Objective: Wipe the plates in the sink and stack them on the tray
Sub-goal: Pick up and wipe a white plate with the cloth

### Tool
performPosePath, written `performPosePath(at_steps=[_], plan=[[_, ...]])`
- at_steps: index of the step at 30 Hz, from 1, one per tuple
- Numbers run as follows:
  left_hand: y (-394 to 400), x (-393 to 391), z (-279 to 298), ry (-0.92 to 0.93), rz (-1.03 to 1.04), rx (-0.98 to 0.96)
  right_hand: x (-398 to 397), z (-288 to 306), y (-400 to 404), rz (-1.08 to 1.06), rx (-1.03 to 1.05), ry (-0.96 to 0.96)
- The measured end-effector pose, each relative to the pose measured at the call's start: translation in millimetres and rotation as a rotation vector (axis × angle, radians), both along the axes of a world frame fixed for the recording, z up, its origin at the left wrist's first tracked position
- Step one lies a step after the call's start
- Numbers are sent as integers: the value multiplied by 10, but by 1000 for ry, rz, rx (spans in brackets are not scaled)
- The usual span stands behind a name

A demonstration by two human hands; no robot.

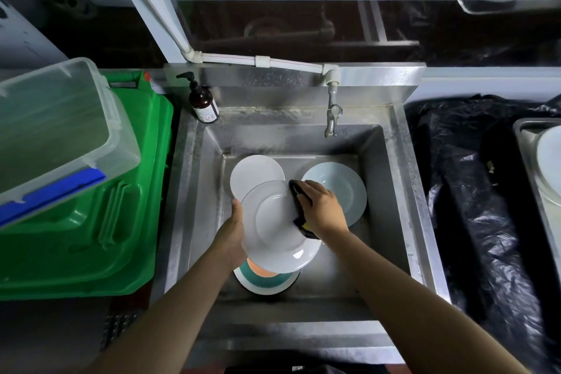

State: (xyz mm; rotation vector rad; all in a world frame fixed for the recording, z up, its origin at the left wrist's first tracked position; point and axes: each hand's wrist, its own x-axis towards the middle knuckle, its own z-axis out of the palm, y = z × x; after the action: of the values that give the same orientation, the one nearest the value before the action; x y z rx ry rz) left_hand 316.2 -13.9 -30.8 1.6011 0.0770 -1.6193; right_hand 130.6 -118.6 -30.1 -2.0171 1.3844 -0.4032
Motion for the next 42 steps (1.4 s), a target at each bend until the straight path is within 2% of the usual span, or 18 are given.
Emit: performPosePath(at_steps=[7,10,13,16,19,21,24,26,28,31,35,39,42], plan=[[-42,-47,6,-108,128,118,-143,-195,388,-61,-52,32],[-122,-136,25,-168,62,116,-56,-104,532,-22,-280,5],[-175,-226,43,-138,64,78,176,2,689,179,-514,-46],[-176,-235,-20,-7,117,18,316,-49,845,342,-470,-58],[-155,-207,-40,31,137,10,143,-136,799,418,-432,-21],[-132,-164,-115,-12,147,23,-16,-159,658,324,-359,65],[-104,-175,-156,-36,134,31,-110,-138,523,106,-271,96],[-96,-216,-132,-41,158,45,1,-86,617,194,-403,82],[-124,-273,-62,14,146,23,131,24,802,362,-545,-36],[-139,-270,-108,41,146,33,118,117,864,460,-620,-139],[-86,-106,-150,183,236,-25,-163,-86,787,464,-499,-67],[-4,0,-192,145,239,-14,-404,-109,698,487,-473,-35],[46,42,-204,142,182,-44,-445,-60,487,347,-439,24]])
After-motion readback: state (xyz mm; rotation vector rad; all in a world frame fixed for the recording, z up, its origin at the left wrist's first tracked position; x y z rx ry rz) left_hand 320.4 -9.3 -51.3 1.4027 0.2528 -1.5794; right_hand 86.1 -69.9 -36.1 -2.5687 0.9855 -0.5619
